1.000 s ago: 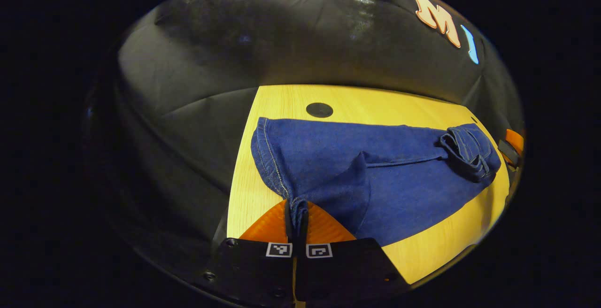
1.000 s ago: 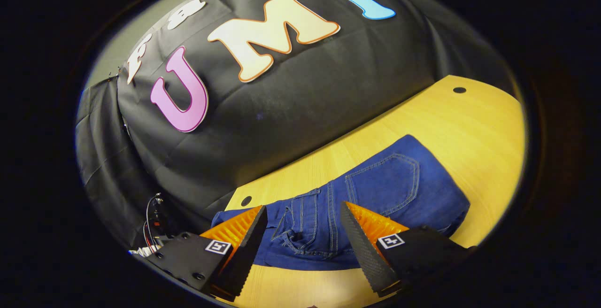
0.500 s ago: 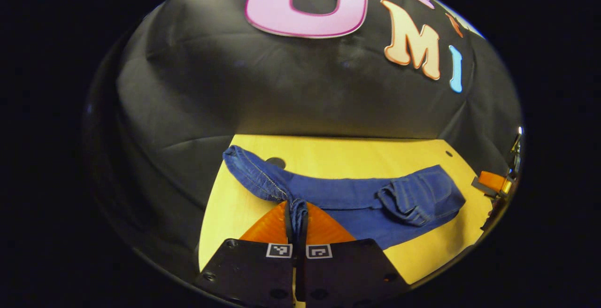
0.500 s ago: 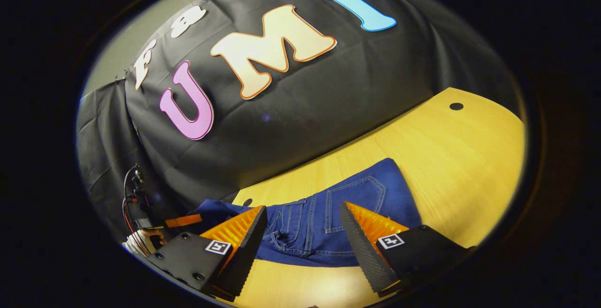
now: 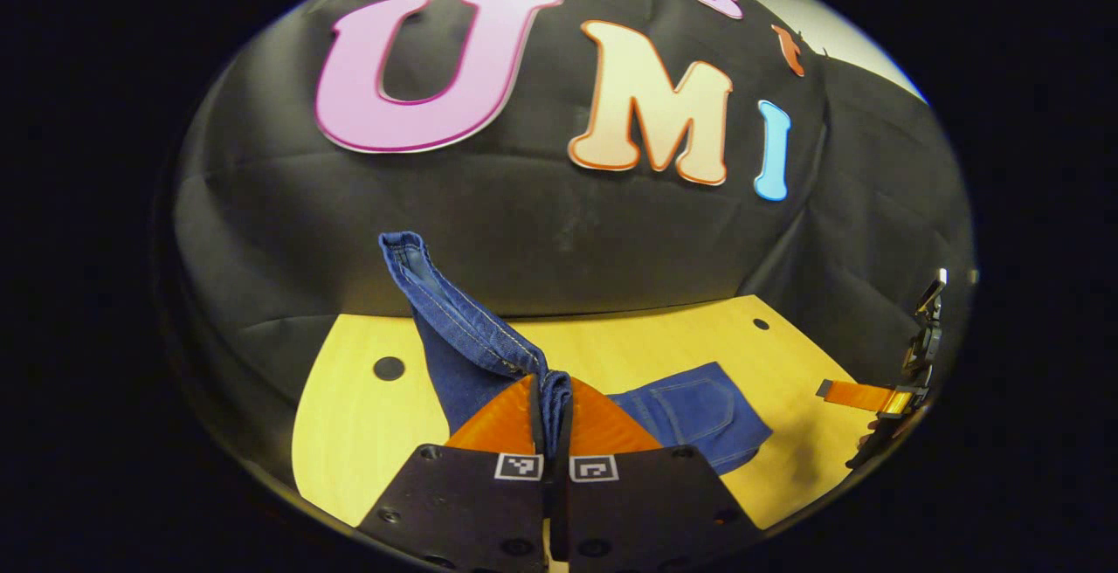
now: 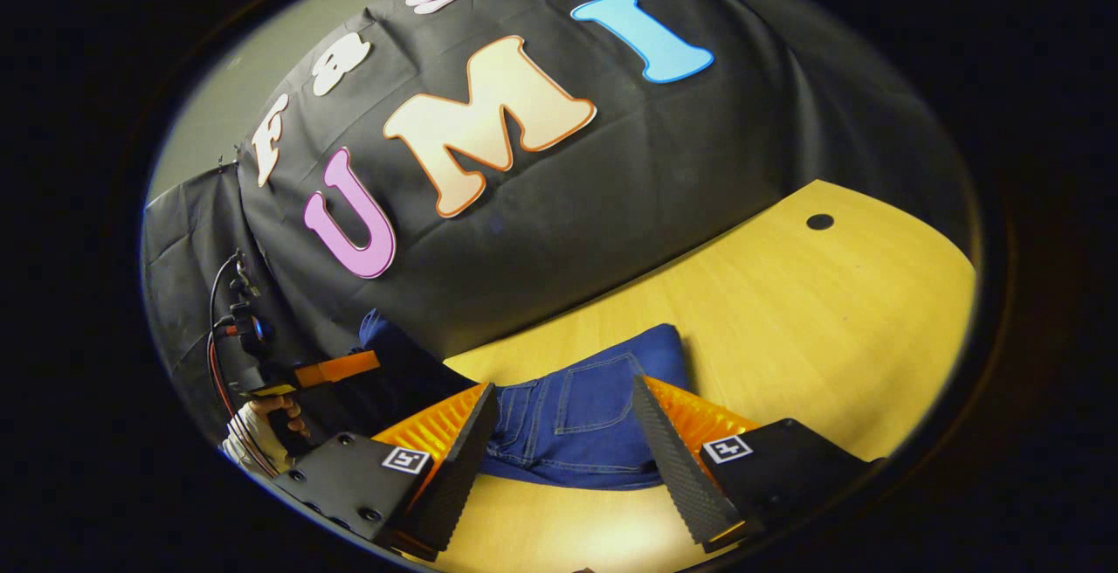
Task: Grasp the waist and the cuffs of the jeans and fold them to make the two legs overlap; first hold the waist and fold one-third of the jeans toward the cuffs, then hold the cuffs and fold the remaining one-third in the same direction to finish folding.
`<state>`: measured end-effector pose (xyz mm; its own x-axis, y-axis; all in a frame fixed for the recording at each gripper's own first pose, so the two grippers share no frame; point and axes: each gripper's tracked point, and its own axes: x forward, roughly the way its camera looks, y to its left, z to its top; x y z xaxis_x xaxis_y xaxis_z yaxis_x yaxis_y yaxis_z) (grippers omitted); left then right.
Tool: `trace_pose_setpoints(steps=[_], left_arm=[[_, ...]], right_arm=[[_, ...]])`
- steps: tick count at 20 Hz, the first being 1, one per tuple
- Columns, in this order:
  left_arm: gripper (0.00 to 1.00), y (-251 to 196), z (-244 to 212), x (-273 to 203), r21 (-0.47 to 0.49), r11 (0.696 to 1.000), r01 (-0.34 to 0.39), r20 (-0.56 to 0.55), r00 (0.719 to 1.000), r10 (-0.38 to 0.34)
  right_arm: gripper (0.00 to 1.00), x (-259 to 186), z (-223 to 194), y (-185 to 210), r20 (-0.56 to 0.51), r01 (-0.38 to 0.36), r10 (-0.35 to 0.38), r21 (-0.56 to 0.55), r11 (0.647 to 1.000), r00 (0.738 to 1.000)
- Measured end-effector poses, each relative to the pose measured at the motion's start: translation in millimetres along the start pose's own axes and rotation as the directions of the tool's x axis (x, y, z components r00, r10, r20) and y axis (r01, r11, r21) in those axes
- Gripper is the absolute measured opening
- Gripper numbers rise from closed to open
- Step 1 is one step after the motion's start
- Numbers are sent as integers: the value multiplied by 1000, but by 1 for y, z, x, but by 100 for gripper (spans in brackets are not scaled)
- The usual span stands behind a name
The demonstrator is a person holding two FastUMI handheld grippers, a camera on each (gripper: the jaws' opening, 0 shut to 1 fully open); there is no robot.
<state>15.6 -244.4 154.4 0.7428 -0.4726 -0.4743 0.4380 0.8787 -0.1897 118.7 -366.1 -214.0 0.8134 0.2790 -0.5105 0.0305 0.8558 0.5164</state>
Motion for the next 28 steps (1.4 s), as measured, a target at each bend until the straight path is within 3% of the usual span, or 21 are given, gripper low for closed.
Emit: trace_pose_setpoints(steps=[10, 18, 20, 23, 24, 28], left_arm=[[0, -135, -9, 71, 58, 992, 109, -31, 994, -107], [0, -182, -77, 125, 105, 994, 29, -74, 997, -21], [13, -203, -94, 127, 109, 992, 67, -75, 995, -59], [100, -212, -95, 109, 157, 987, 39, -5, 999, -39], [95, -212, -90, 95, 160, 987, 17, 36, 999, -23], [95, -200, -59, 17, 121, 991, -59, 207, 978, 33]], right_arm=[[97, -54, 52, -97, 79, 90, -93, 52, 995, 992], [97, -74, 48, -136, 54, 136, -138, 47, 990, 989], [97, -75, 46, -138, 42, 134, -135, 22, 991, 990], [97, -78, 45, -132, 56, 130, -126, -76, 989, 990], [97, -80, 46, -127, 77, 132, -123, -119, 984, 989], [97, -107, 67, -69, 244, 133, -62, -283, 950, 968]])
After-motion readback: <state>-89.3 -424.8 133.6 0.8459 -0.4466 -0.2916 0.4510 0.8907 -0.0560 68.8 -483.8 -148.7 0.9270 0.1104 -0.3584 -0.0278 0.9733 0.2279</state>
